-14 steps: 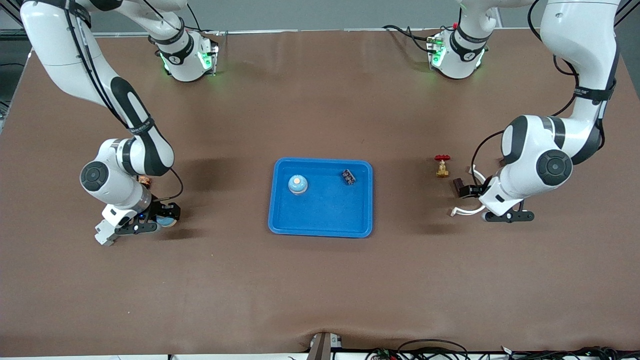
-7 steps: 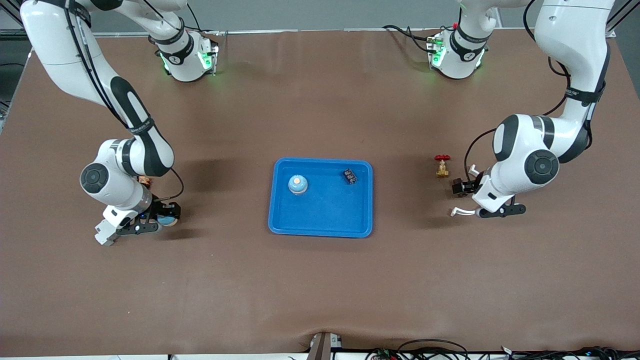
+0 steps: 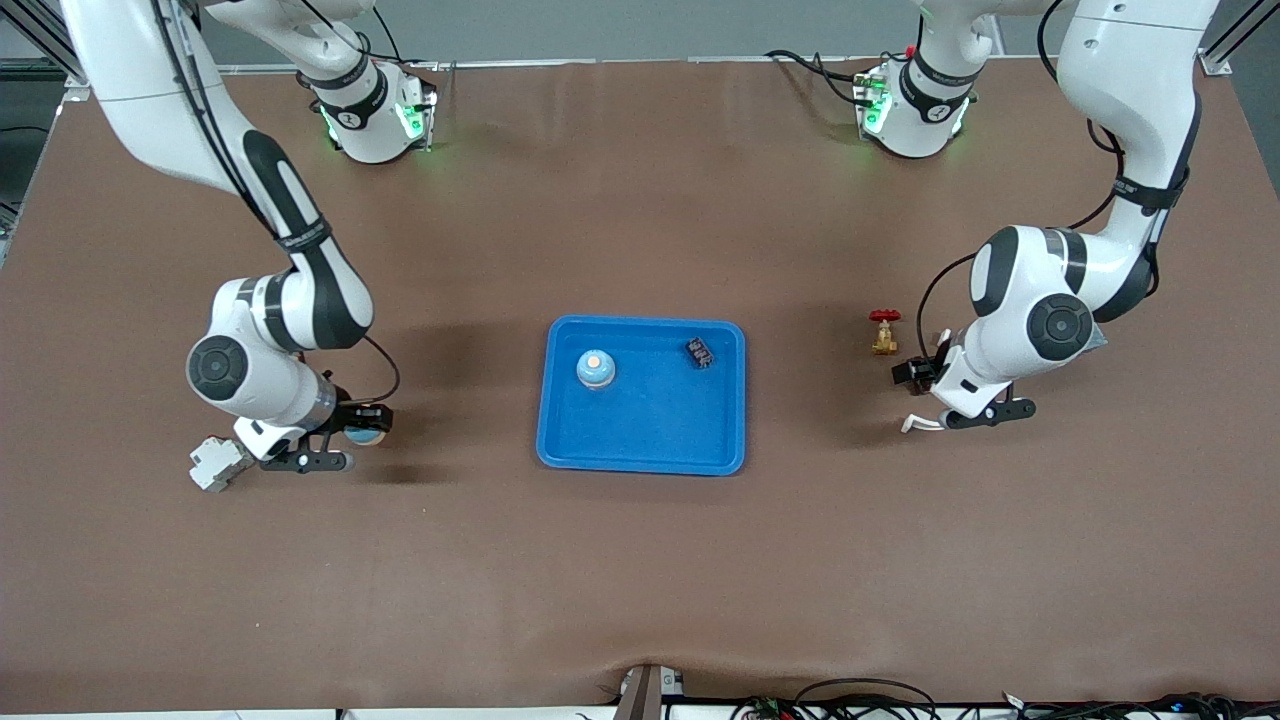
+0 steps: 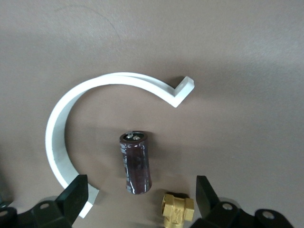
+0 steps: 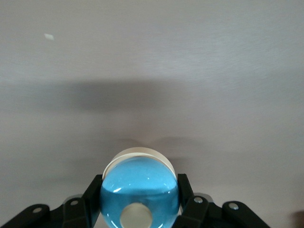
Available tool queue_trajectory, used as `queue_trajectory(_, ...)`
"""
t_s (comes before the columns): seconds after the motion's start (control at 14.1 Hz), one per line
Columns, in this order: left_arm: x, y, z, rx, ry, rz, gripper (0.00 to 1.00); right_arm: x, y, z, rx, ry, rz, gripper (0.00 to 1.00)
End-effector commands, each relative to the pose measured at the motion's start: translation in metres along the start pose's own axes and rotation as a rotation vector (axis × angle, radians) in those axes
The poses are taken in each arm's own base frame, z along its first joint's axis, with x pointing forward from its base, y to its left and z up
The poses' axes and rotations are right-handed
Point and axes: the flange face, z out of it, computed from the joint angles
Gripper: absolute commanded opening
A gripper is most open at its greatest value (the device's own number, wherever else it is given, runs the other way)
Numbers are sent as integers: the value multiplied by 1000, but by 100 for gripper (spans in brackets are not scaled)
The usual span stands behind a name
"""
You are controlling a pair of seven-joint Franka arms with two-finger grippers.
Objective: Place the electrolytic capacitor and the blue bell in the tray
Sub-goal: 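Grasp the capacitor with the left gripper while the right gripper carries the bell, then carry the second capacitor with the left gripper over the blue tray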
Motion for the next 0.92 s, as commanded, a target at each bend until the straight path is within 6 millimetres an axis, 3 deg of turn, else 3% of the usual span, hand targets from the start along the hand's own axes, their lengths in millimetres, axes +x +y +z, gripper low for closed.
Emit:
queue_trajectory(0.0, -4, 0, 14, -16, 0, -22, 100, -11, -55, -16, 5, 8, 100, 0)
queue_trajectory(0.43, -1, -1, 38, -19, -10, -28, 100, -22, -176, -56, 8, 18, 268, 0)
queue_trajectory(0.64, -1, -2, 40, -19, -13, -31, 100, -28, -219, -53, 10, 27, 331, 0)
queue_trajectory(0.85, -4, -2, 43, -16, -20, -30, 100, -32, -249, -43, 12, 31, 376, 0)
